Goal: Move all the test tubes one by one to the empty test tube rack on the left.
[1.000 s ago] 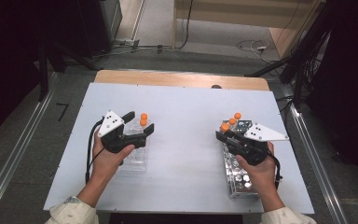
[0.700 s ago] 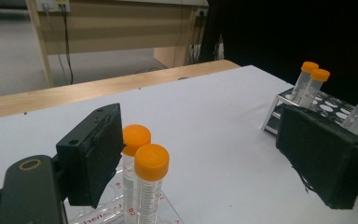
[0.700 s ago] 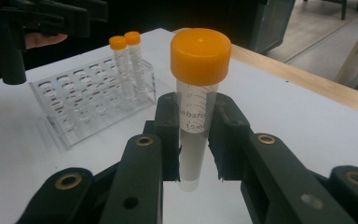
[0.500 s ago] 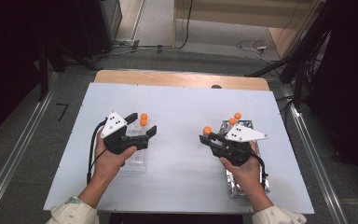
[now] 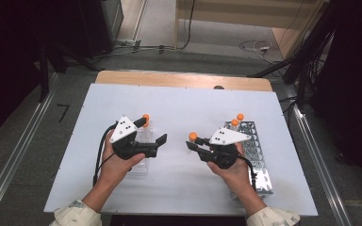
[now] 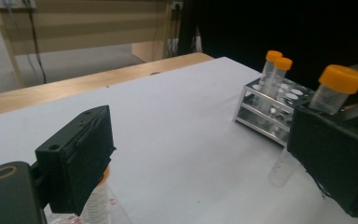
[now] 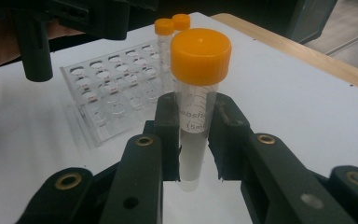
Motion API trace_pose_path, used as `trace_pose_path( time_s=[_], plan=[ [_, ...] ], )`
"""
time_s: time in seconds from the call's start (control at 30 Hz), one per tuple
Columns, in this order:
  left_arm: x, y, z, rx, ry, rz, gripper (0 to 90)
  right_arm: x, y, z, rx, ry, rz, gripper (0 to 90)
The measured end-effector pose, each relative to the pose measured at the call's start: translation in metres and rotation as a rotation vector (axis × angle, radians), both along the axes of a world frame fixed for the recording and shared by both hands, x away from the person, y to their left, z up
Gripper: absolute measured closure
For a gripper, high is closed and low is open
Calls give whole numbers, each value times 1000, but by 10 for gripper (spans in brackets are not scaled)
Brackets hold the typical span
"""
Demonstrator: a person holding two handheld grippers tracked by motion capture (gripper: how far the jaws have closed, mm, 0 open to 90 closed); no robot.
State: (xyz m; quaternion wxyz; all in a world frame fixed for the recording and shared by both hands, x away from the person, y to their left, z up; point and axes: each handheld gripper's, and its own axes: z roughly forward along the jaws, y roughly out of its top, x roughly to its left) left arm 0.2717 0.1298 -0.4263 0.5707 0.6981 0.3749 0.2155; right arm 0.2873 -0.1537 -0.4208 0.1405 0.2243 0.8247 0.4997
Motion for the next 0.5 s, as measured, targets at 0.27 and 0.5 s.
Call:
trace_pose_path(
  time_s=[0.27, 0.5],
  plan=[
    [-7, -12, 3, -6, -12, -47, 79, 0, 14, -4, -10, 9, 26, 724],
    [-8, -17, 0, 4, -2, -64, 79, 0, 23, -6, -24, 34, 19, 724]
  ],
)
